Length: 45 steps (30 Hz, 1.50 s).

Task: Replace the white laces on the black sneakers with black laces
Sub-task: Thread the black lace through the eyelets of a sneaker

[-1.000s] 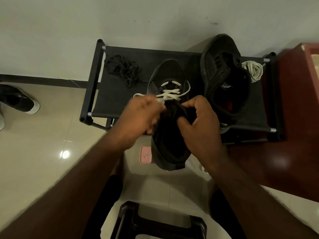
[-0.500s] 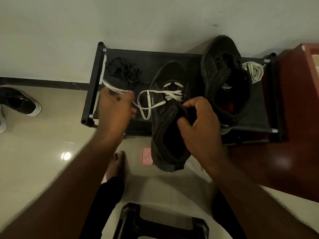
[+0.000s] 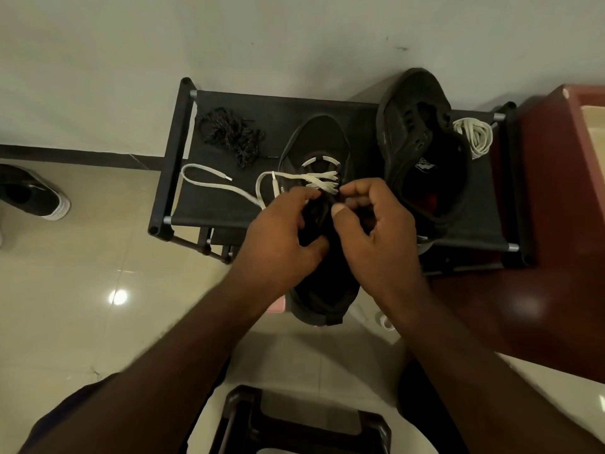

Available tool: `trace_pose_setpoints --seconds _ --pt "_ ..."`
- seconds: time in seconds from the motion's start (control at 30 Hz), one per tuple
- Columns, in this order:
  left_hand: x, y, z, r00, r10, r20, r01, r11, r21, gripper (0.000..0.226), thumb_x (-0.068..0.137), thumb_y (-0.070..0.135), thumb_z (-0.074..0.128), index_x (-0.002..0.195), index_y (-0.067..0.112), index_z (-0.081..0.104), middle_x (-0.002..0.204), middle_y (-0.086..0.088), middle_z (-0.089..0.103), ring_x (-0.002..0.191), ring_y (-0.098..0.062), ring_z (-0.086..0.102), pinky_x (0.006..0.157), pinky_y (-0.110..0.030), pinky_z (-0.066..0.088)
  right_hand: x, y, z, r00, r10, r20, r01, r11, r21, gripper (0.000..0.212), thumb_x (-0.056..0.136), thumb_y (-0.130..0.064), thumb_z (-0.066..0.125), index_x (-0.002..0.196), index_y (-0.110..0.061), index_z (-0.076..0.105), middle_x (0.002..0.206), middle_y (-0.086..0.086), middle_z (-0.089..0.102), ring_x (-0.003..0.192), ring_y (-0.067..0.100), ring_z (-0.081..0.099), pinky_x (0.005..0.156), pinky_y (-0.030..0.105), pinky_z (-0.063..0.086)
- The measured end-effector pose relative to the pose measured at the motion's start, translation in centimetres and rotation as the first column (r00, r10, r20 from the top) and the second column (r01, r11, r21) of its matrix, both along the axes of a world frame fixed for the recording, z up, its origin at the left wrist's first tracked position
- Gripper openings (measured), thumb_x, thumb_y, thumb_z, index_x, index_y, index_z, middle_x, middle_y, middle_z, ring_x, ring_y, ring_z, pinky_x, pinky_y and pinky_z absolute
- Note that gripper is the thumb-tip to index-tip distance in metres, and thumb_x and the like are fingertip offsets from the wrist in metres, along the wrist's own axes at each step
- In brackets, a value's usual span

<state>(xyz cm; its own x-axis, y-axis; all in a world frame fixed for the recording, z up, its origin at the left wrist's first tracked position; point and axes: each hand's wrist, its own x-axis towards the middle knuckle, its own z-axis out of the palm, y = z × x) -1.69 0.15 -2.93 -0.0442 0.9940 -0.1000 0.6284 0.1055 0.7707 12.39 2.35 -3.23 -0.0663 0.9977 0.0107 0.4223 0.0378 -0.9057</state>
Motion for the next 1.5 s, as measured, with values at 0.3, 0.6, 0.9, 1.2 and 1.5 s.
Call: trace_pose_setpoints --seconds 0.3,0.6,0.9,1.2,1.5 --pt "0.6 -0.8 -0.8 0.998 0.009 0.058 -0.008 1.0 -0.027 0.052 0.08 0.023 0.075 0.125 0.027 0.047 0.106 0.012 0.065 0.094 -0.005 0.063 0.082 -0.031 0.055 -0.9 1.3 0.9 0.955 0.096 0.28 -0.076 0.994 -0.08 0.037 0.088 -0.031 0.069 0.125 -0.029 0.067 0.112 -0.008 0.047 0.094 0.004 0.054 0.085 0.022 0.051" --pt "0.7 -0.7 -1.0 0.999 -0.021 0.043 0.023 0.999 -0.047 0.046 0.077 0.025 0.076 0.113 0.028 0.047 0.092 0.013 0.061 0.081 -0.005 0.059 0.067 -0.025 0.047 -0.7 1.0 1.4 0.946 0.096 0.309 -0.084 0.995 -0.052 0.015 0.077 -0.022 0.074 0.074 -0.019 0.06 0.104 -0.005 0.048 0.091 0.012 0.056 0.074 0.026 0.051" --pt "0.3 -0.1 -0.6 0.993 0.07 0.092 -0.06 0.993 -0.103 0.049 0.079 0.02 0.072 0.122 0.028 0.049 0.071 0.011 0.053 0.065 -0.005 0.054 0.063 -0.017 0.04 4.2 3.1 6.7 0.733 -0.279 -0.62 0.393 0.918 0.05 0.01 0.078 -0.017 0.06 0.071 -0.021 0.066 0.068 -0.008 0.057 0.072 0.012 0.056 0.067 0.029 0.046" --pt "0.5 -0.2 -0.5 0.997 0.059 0.051 -0.054 0.993 -0.102 0.054 0.077 0.02 0.072 0.124 0.028 0.047 0.075 0.009 0.055 0.071 -0.009 0.058 0.068 -0.028 0.051 2.8 1.7 3.0 0.951 0.121 0.285 -0.157 0.982 0.106 0.021 0.096 -0.025 0.058 0.109 -0.011 0.068 0.092 -0.001 0.067 0.087 0.013 0.066 0.078 0.032 0.058" --pt "0.2 -0.3 -0.2 0.999 0.023 0.044 -0.017 0.99 -0.138 0.055 0.078 0.021 0.072 0.122 0.032 0.042 0.079 0.005 0.061 0.075 -0.009 0.063 0.074 -0.035 0.058 1.8 1.5 3.3 0.949 -0.087 0.303 0.067 0.995 0.075 0.023 0.098 -0.036 0.062 0.085 -0.016 0.066 0.069 -0.009 0.064 0.063 0.006 0.063 0.059 0.022 0.054"
